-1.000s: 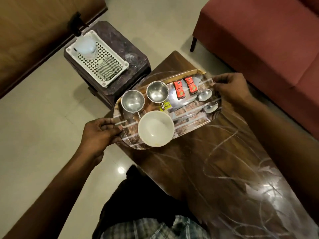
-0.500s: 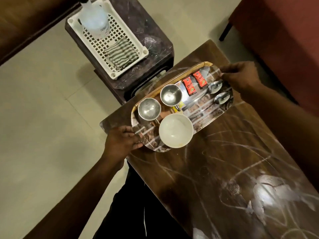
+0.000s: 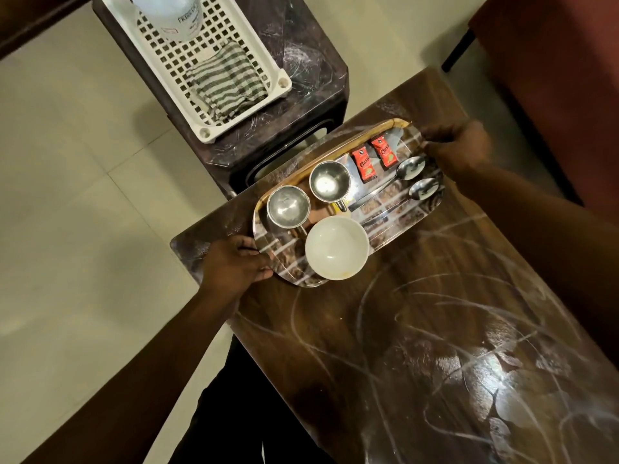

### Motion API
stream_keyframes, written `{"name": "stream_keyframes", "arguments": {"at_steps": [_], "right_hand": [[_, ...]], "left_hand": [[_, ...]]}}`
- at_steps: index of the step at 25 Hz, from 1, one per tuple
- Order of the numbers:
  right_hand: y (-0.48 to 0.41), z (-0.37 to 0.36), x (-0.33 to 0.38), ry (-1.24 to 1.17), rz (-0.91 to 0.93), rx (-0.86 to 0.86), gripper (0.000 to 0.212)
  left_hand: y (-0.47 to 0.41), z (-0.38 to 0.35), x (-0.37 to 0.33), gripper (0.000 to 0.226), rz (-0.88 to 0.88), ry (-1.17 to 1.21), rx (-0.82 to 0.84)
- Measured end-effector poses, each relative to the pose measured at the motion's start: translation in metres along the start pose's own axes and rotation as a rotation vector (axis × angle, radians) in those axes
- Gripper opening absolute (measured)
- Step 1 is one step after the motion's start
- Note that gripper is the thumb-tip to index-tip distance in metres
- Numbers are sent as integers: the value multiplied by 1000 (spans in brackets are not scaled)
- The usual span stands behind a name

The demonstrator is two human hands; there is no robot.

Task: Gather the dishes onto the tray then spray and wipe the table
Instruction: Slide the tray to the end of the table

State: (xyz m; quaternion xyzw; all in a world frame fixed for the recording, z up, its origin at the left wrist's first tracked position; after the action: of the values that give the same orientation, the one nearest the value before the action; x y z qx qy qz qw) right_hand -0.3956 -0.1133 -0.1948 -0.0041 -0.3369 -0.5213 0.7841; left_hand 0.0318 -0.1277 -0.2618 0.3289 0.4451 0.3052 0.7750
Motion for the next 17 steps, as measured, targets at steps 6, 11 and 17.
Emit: {"name": "stream_keyframes", "arguments": {"at_steps": [6,11,17], "right_hand": [[-4,-9,-2,26,18,1,27],[-6,-10,-4,13,-5,7,28],[7,-4,5,83,47,11,28]], "left_hand": [[-3,-7,6,18,-2,5,11],[-2,-8,2,20,-32,-37,-5],[2,3,-9,24,-158,-181,-26]]}}
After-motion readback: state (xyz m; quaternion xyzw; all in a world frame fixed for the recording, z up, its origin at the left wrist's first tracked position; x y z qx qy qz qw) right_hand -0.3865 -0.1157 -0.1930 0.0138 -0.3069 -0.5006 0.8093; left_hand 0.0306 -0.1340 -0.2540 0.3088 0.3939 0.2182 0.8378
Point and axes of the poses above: each hand's wrist, its own y-axis away from the middle knuckle, its own z-axis out of the back of the hand, x = y × z, the point moved 6 cm from there along -y, towards the middle knuckle, and after that the axes turned 14 degrees about -x, right-handed, at the moved point
